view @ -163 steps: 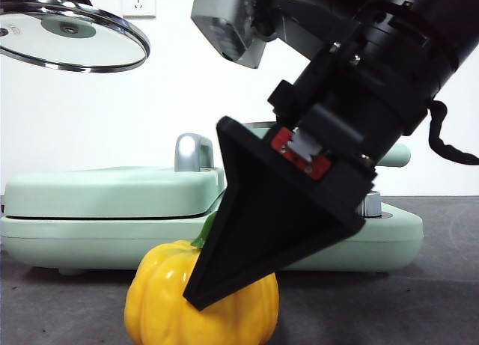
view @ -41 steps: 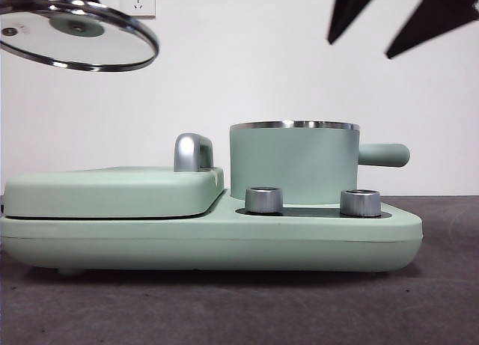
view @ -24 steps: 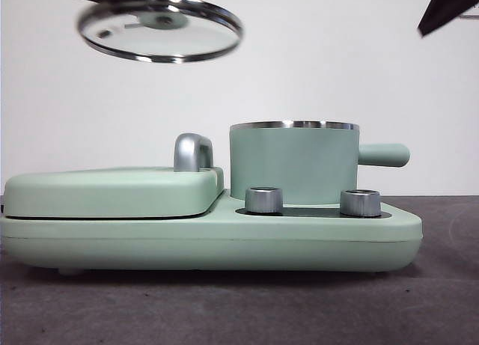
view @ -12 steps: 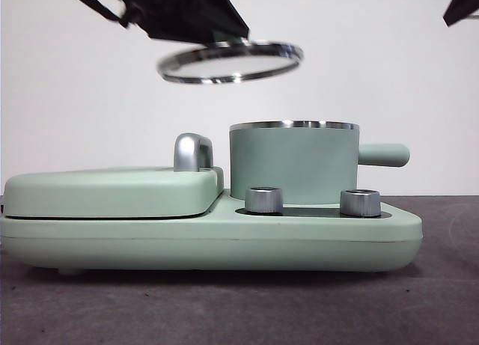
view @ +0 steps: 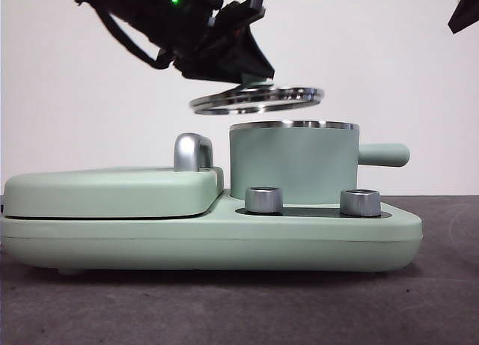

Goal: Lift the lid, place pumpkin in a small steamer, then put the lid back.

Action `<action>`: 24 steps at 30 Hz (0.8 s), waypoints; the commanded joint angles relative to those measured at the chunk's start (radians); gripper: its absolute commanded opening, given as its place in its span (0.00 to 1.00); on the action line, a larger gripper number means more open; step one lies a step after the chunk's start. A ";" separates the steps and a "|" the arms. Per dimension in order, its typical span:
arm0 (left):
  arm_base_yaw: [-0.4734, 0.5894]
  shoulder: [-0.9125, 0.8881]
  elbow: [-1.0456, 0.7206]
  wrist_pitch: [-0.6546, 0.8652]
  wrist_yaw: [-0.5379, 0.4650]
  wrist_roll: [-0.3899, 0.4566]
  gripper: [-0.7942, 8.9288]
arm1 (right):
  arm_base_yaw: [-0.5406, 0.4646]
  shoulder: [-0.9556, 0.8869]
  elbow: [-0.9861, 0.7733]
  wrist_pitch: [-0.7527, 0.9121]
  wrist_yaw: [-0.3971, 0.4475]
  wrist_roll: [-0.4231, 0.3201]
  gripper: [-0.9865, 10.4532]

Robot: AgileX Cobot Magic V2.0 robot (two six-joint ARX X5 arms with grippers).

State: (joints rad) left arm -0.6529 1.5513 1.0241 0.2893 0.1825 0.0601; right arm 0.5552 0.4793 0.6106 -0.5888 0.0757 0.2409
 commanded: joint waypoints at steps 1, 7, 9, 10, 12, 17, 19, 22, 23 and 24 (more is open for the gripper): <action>-0.010 0.031 0.064 0.040 0.004 0.023 0.09 | 0.007 0.002 0.002 0.008 0.004 0.010 0.45; -0.015 0.070 0.114 0.040 0.005 0.063 0.09 | 0.007 0.002 0.002 0.009 0.004 0.010 0.45; -0.016 0.085 0.129 0.041 0.010 0.064 0.09 | 0.007 0.002 0.002 0.011 0.004 0.010 0.45; -0.017 0.092 0.136 0.042 0.016 0.064 0.09 | 0.007 0.002 0.002 0.011 0.004 0.009 0.45; -0.018 0.110 0.151 0.044 0.028 0.064 0.09 | 0.007 0.002 0.002 0.011 0.004 0.009 0.45; -0.031 0.156 0.183 0.046 0.029 0.085 0.09 | 0.007 0.002 0.002 0.011 0.004 0.008 0.45; -0.036 0.172 0.193 0.044 0.029 0.085 0.09 | 0.007 0.002 0.002 0.011 0.004 0.006 0.45; -0.040 0.185 0.198 0.045 0.029 0.089 0.09 | 0.007 0.002 0.002 0.011 0.004 0.006 0.45; -0.041 0.185 0.198 0.045 0.029 0.090 0.09 | 0.007 0.002 0.002 0.011 0.004 0.006 0.45; -0.041 0.187 0.198 0.045 0.029 0.090 0.09 | 0.007 0.002 0.002 0.011 0.004 0.006 0.45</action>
State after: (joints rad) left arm -0.6849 1.7298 1.1828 0.2955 0.2085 0.1387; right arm 0.5552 0.4793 0.6106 -0.5880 0.0761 0.2405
